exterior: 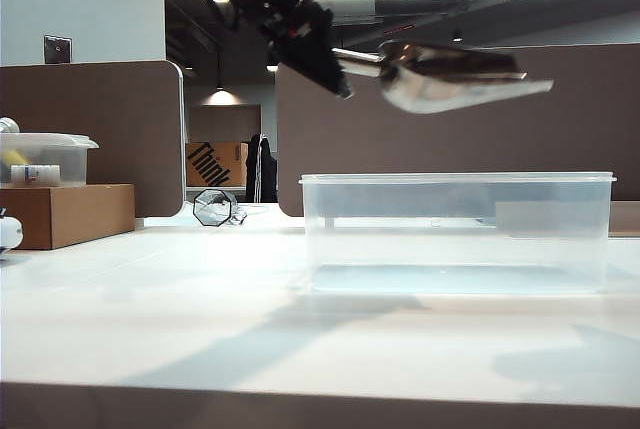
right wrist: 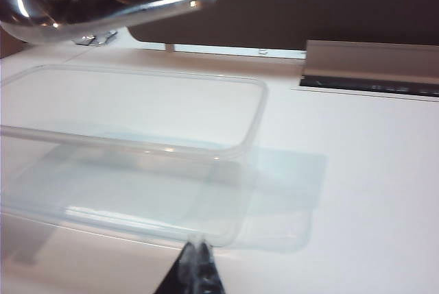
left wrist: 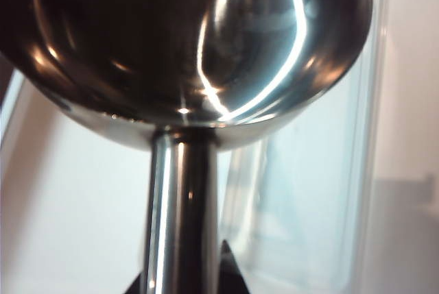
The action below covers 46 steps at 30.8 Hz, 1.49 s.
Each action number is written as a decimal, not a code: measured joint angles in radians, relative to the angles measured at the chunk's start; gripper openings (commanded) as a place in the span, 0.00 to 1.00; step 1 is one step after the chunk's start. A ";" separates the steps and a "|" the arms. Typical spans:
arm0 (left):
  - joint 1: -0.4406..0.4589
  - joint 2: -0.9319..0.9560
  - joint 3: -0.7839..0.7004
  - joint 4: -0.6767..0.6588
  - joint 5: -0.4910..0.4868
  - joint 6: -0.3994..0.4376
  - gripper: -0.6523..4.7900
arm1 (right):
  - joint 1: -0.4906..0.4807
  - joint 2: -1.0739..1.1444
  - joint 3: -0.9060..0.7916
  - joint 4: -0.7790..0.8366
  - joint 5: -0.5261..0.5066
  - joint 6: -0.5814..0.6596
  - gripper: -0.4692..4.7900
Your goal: Pick up the metal ice scoop from the table and place it inside the transparent plastic box.
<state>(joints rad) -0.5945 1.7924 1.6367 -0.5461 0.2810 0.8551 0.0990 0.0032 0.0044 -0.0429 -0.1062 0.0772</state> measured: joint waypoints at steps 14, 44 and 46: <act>-0.002 0.136 -0.001 0.009 0.111 0.031 0.11 | -0.012 0.000 0.000 0.000 0.000 0.000 0.09; -0.008 0.192 0.000 0.026 0.020 0.049 0.36 | -0.012 0.000 0.000 0.000 0.000 0.000 0.09; -0.008 0.192 0.000 0.032 -0.004 0.050 0.36 | -0.012 0.000 0.000 0.000 0.000 0.000 0.09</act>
<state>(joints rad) -0.6022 1.9846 1.6371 -0.5137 0.2768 0.9047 0.0868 0.0032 0.0044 -0.0429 -0.1066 0.0772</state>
